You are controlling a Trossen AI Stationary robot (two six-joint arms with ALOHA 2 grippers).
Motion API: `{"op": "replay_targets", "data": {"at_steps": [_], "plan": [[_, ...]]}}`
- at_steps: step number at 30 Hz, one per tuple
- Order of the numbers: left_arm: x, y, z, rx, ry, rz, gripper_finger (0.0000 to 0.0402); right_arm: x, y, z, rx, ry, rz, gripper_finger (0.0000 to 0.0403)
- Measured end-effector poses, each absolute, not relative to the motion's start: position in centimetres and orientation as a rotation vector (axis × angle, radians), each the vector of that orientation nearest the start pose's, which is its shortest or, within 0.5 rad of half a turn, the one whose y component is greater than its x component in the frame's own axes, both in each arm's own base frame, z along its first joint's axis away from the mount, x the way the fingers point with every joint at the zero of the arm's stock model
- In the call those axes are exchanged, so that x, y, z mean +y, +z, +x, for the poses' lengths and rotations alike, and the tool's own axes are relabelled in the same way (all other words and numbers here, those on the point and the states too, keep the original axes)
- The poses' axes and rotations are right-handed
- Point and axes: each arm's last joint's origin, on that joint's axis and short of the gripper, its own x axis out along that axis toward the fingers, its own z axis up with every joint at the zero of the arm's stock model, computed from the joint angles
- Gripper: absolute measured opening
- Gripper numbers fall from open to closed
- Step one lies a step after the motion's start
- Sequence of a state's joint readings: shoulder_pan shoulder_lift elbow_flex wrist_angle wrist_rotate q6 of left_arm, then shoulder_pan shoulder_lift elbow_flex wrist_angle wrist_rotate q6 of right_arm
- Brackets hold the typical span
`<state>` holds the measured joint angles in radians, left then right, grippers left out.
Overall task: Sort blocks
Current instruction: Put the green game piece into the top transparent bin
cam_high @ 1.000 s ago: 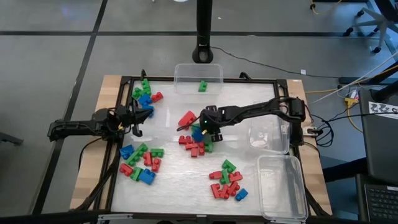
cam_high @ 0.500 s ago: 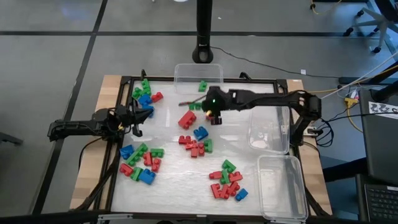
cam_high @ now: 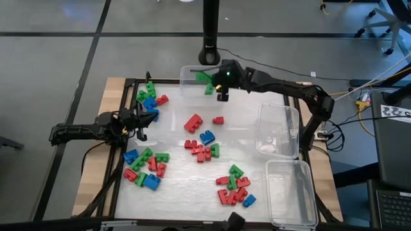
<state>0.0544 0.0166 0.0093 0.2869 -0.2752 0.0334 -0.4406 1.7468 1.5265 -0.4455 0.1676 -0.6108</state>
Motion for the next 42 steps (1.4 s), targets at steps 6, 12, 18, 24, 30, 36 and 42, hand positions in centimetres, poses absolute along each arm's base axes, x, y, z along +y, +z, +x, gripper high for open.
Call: {"op": "replay_targets", "data": {"at_steps": [6, 12, 18, 24, 30, 36, 42], "plan": [[1.3, 19.2, 9.3, -0.275, 0.331, -0.005, 0.0001, -17.9, 30.7, 35.2, 0.838, -0.401, -0.45, 0.0243], [1.3, 19.3, 9.3, -0.275, 0.331, -0.006, 0.0001, -16.3, 30.8, 35.6, 0.848, -0.349, -0.487, 0.026], [1.3, 19.2, 9.3, -0.274, 0.331, -0.005, 0.0001, -12.5, 30.8, 36.2, 0.894, -0.235, -0.543, 0.0261], [1.3, 19.2, 9.3, -0.274, 0.331, -0.005, 0.0001, -7.4, 29.9, 36.3, 0.992, -0.027, -0.569, 0.0261], [1.3, 19.2, 9.3, -0.267, 0.331, -0.005, 0.0001, -2.6, 27.7, 36.5, 1.018, 0.206, -0.596, 0.0261], [1.3, 19.2, 9.3, -0.267, 0.331, -0.005, 0.0001, 0.3, 24.3, 35.8, 1.016, 0.433, -0.696, 0.0262], [1.3, 19.2, 9.3, -0.267, 0.332, -0.005, 0.0001, 2.1, 22.1, 35.1, 1.015, 0.556, -0.818, 0.0262]]}}
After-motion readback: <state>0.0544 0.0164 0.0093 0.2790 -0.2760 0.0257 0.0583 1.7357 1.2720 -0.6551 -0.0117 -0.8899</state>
